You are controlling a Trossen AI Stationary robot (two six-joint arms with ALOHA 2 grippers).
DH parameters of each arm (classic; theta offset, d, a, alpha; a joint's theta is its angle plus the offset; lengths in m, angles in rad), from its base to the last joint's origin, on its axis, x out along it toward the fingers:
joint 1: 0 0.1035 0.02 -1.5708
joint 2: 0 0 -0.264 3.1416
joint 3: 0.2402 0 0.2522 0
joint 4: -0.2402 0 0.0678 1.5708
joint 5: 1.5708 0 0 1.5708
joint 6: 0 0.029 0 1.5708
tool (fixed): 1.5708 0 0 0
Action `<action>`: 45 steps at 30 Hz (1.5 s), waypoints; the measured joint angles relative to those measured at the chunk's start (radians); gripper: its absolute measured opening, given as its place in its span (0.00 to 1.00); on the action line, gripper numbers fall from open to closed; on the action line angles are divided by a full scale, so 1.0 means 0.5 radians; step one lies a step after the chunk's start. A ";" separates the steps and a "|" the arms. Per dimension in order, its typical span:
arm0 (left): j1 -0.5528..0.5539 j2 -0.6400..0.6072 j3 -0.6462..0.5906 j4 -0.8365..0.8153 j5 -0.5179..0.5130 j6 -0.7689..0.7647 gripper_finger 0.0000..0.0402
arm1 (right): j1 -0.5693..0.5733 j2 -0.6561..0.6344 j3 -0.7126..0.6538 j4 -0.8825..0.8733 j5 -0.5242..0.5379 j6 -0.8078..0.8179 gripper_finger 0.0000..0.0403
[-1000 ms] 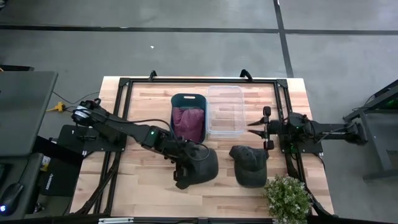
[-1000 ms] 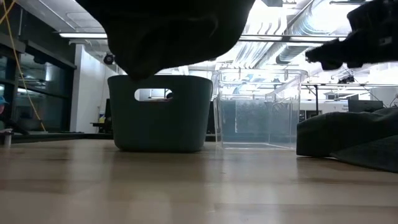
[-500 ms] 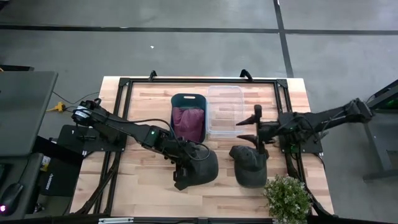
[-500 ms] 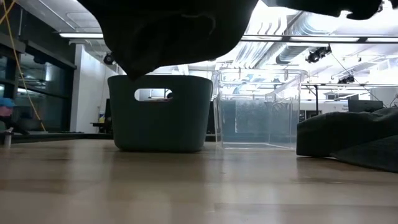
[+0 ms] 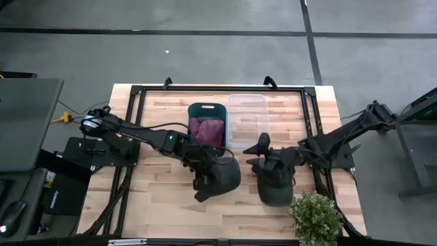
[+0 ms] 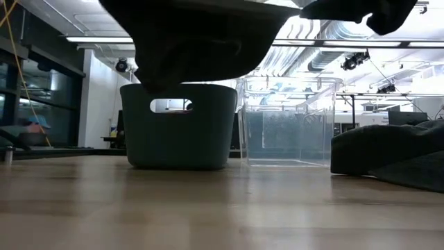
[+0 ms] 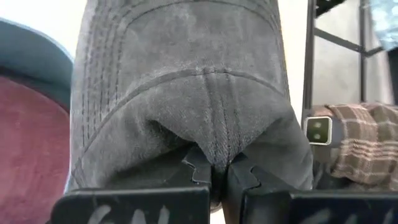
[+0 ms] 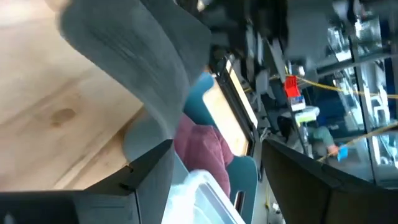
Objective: Pick & Place hat
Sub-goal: Put the left black cap into the transparent bin
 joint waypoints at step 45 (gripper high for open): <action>0.131 -0.004 0.500 -0.304 0.446 0.359 0.00 | 0.222 0.297 0.021 0.774 0.014 -0.934 0.59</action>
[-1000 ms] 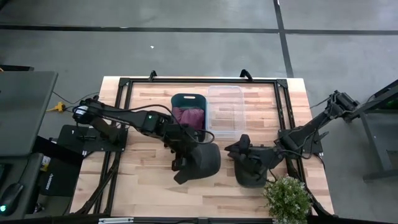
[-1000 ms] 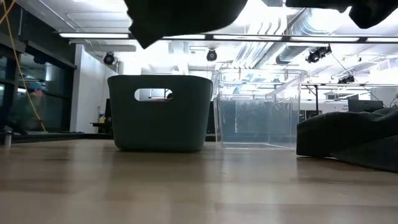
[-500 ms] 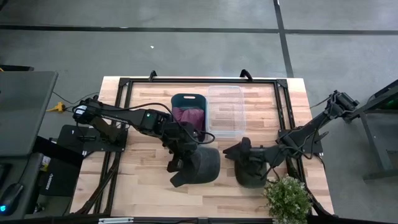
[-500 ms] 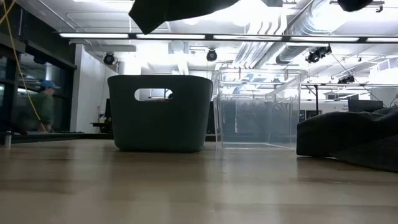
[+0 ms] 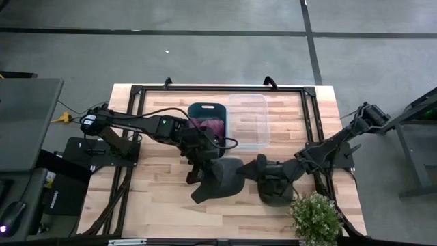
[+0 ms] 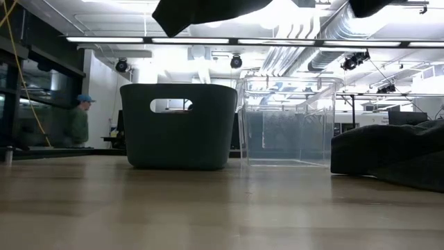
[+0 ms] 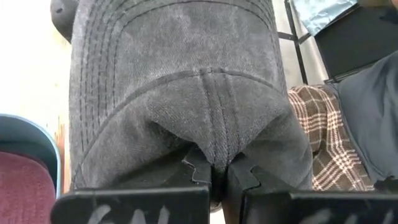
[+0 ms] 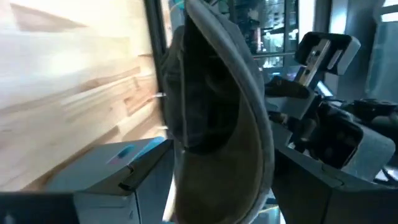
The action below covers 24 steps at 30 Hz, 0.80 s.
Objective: Pick & Place hat
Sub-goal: Put the left black cap into the transparent bin
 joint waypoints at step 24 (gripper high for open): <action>0.001 0.000 0.000 0.001 0.018 -0.004 0.00 | -0.252 0.213 0.000 0.571 -0.551 0.094 0.59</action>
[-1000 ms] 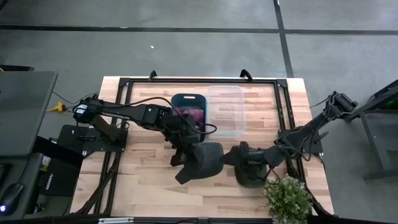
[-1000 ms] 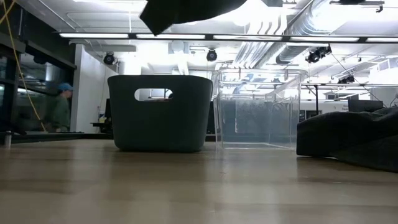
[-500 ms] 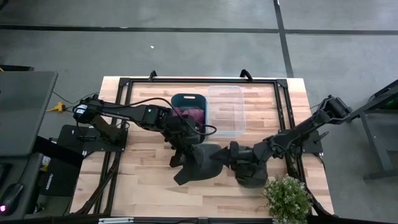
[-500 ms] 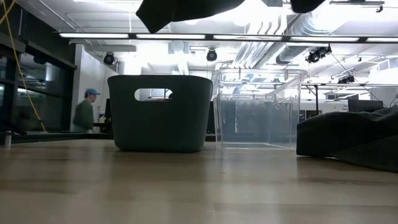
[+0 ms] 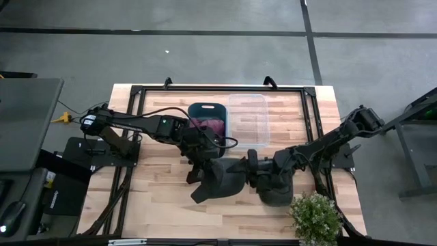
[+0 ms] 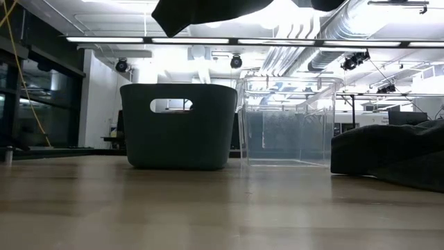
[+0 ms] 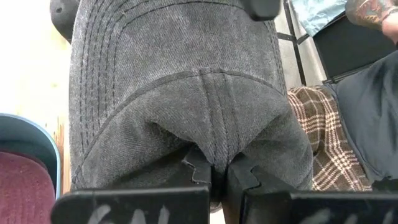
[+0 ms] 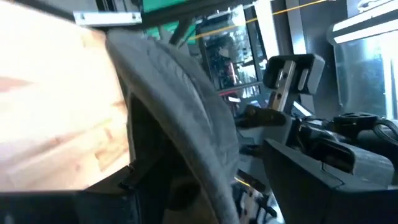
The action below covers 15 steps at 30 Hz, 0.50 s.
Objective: Pick & Place hat
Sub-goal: Put the left black cap into the transparent bin
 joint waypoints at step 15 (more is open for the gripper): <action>0.000 0.001 0.000 0.155 -0.075 0.023 0.00 | -0.047 0.066 -0.001 0.077 -0.165 0.078 0.59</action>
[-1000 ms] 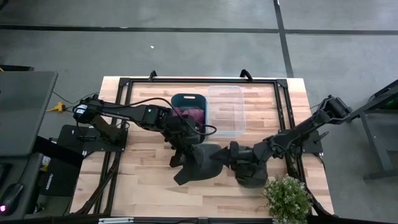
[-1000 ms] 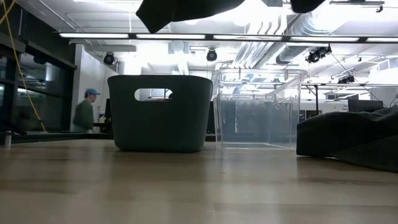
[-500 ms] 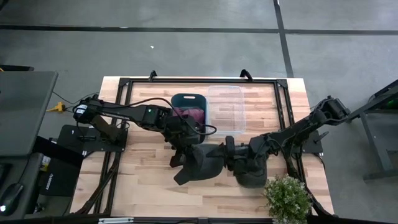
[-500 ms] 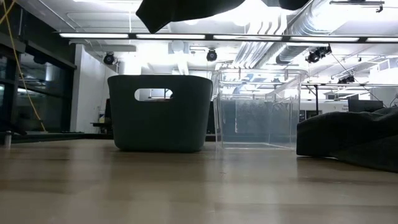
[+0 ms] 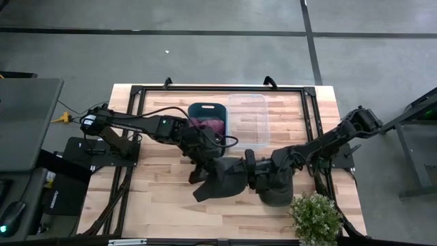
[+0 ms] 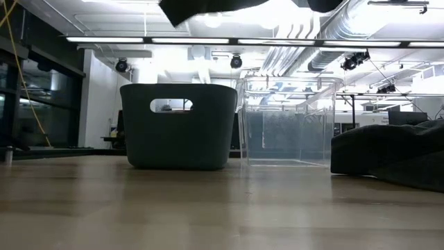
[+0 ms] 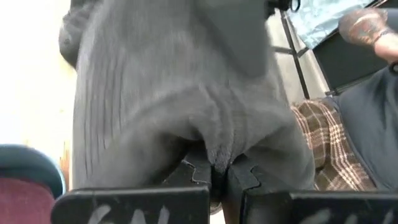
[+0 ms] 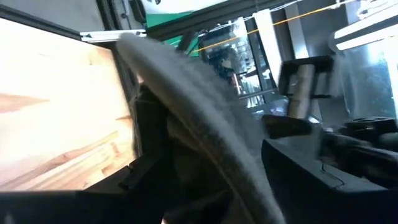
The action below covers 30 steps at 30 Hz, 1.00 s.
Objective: Pick & Place hat
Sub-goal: Put the left black cap into the transparent bin
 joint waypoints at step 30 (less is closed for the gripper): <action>0.001 0.002 0.000 -0.024 -0.580 -0.072 0.00 | 0.241 -0.025 0.045 -0.306 0.925 -0.029 0.59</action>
